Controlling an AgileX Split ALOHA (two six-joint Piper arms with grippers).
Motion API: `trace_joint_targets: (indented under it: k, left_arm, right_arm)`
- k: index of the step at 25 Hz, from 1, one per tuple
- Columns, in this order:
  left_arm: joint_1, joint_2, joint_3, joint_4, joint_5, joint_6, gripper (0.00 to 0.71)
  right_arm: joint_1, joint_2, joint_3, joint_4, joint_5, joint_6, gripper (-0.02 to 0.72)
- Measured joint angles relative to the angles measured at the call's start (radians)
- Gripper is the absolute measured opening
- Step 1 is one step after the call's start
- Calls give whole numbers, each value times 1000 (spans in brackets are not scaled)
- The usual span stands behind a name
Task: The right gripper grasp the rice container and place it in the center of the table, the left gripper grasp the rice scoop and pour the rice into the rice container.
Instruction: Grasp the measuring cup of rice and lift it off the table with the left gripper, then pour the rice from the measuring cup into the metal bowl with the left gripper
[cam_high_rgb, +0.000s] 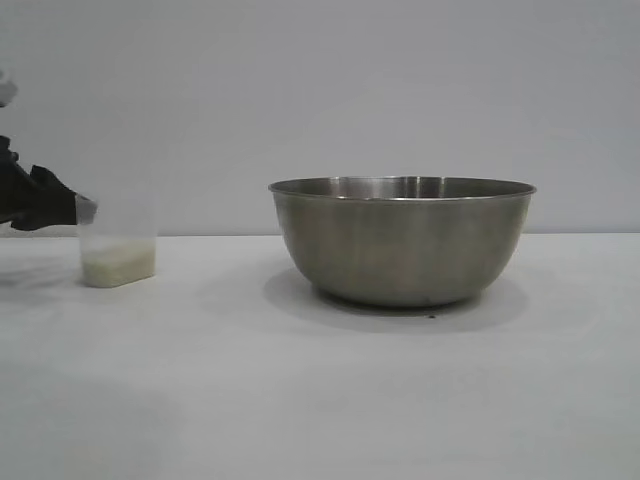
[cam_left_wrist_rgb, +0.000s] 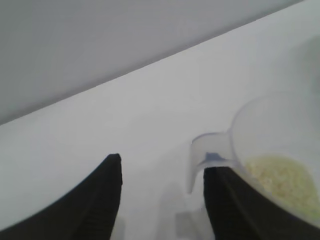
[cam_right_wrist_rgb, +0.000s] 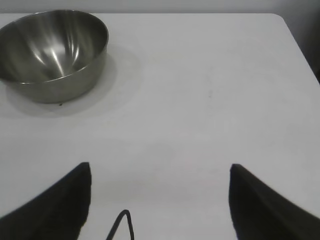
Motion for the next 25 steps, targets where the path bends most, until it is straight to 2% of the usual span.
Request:
trace_joint_targets:
  k: [2, 8, 15, 17, 20, 25]
  left_arm:
    - [-28, 0, -23, 9, -5, 0, 0]
    - [-52, -12, -43, 23, -28, 0, 0]
    - [-65, -167, -46, 29, -8, 42, 0]
    - [-93, -225, -61, 54, 62, 88, 0]
    - [-170, -275, -101, 98, 166, 173, 0]
    - [-279, -285, -178, 112, 280, 303, 0]
  right_arm:
    - [0, 0, 0, 0, 0, 0, 472]
    - [0, 0, 0, 0, 0, 0, 472]
    - [0, 0, 0, 0, 0, 0, 472]
    - [0, 0, 0, 0, 0, 0, 472]
    - [0, 0, 0, 0, 0, 0, 472]
    - [0, 0, 0, 0, 0, 0, 472]
